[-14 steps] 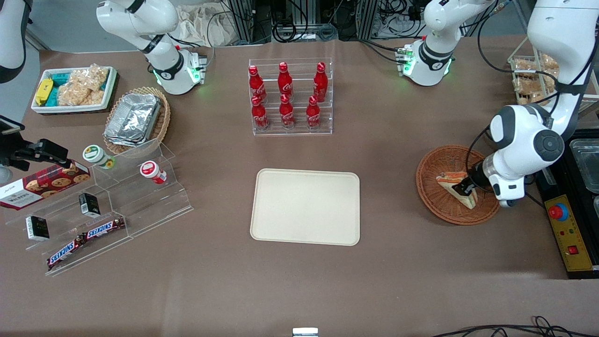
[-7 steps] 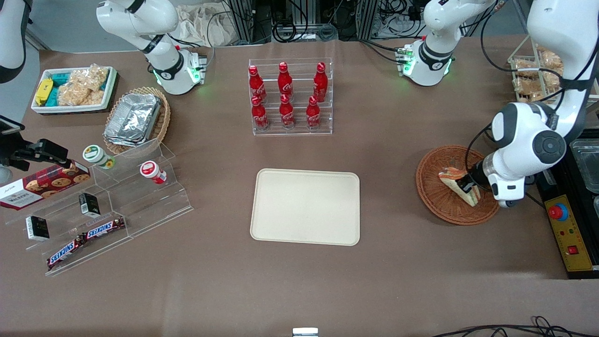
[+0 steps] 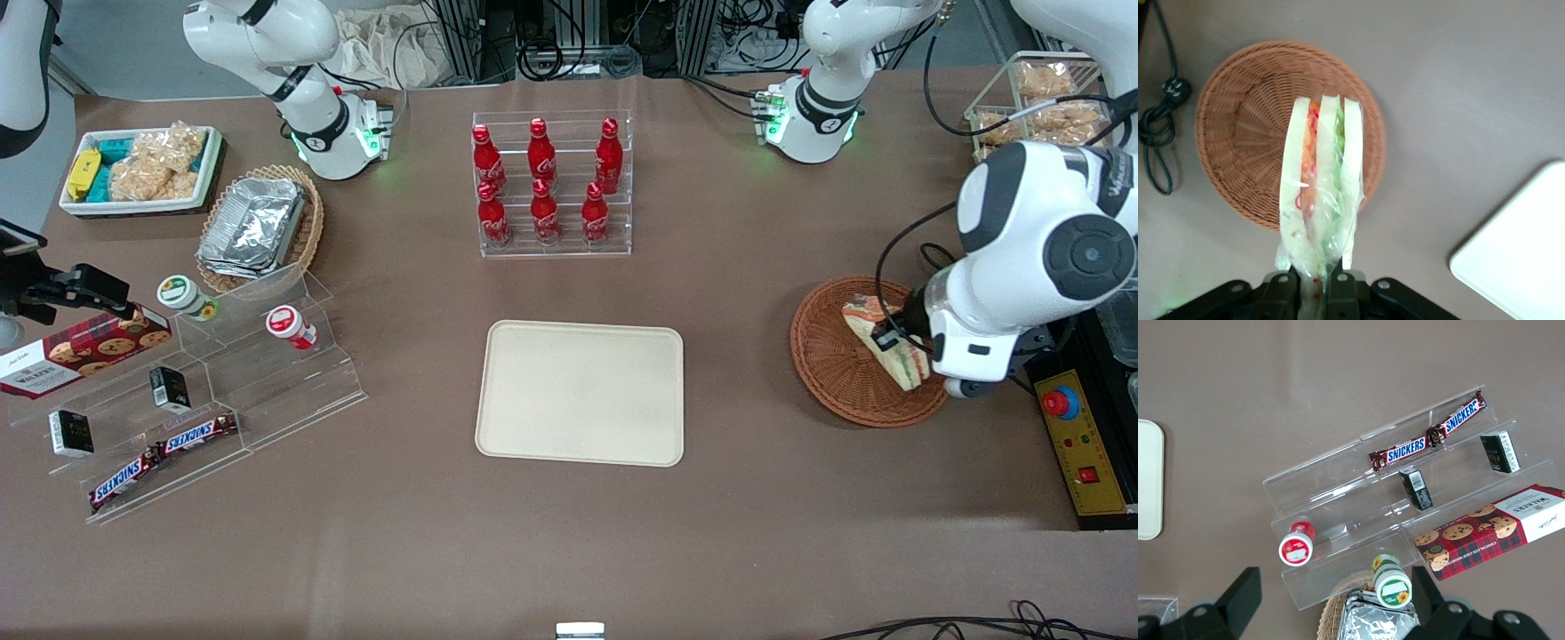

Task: Place sandwich from basket to tray
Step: 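Lift the sandwich out of the basket with the left gripper, then carry the sandwich over the beige tray and lower it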

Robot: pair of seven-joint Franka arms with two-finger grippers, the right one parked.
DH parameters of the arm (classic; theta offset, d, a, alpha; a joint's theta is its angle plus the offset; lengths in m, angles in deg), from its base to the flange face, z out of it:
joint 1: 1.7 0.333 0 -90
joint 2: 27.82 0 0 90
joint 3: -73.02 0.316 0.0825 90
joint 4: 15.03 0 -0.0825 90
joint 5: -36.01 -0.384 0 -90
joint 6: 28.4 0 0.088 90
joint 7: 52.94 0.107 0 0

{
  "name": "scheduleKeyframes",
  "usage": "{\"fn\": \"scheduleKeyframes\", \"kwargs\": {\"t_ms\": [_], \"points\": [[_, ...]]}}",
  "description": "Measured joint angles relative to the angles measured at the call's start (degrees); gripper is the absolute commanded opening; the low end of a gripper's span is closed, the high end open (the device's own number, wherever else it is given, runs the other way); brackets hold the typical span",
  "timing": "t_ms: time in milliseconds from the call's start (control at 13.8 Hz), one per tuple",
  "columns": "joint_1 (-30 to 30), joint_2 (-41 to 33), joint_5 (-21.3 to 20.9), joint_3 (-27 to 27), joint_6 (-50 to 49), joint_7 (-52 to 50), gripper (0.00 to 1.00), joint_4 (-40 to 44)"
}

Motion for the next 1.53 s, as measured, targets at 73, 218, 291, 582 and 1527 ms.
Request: {"fn": "scheduleKeyframes", "kwargs": {"t_ms": [73, 218, 291, 582, 1527], "points": [[-2.52, 0.28, -0.04, -0.07, -0.36, 0.84, 0.0, 1.6], [-7.59, 2.14, -0.07, -0.14, -0.48, 1.6, 0.0, 3.85], [-9.94, 3.8, -0.09, -0.12, -0.43, 1.63, 0.0, 4.98], [-16.92, 13.73, -3.14, 0.0, 1.34, 1.92, 0.0, 10.16], [-27.15, 34.06, -11.45, 1.47, 22.02, 1.93, 1.0, 13.35]]}}
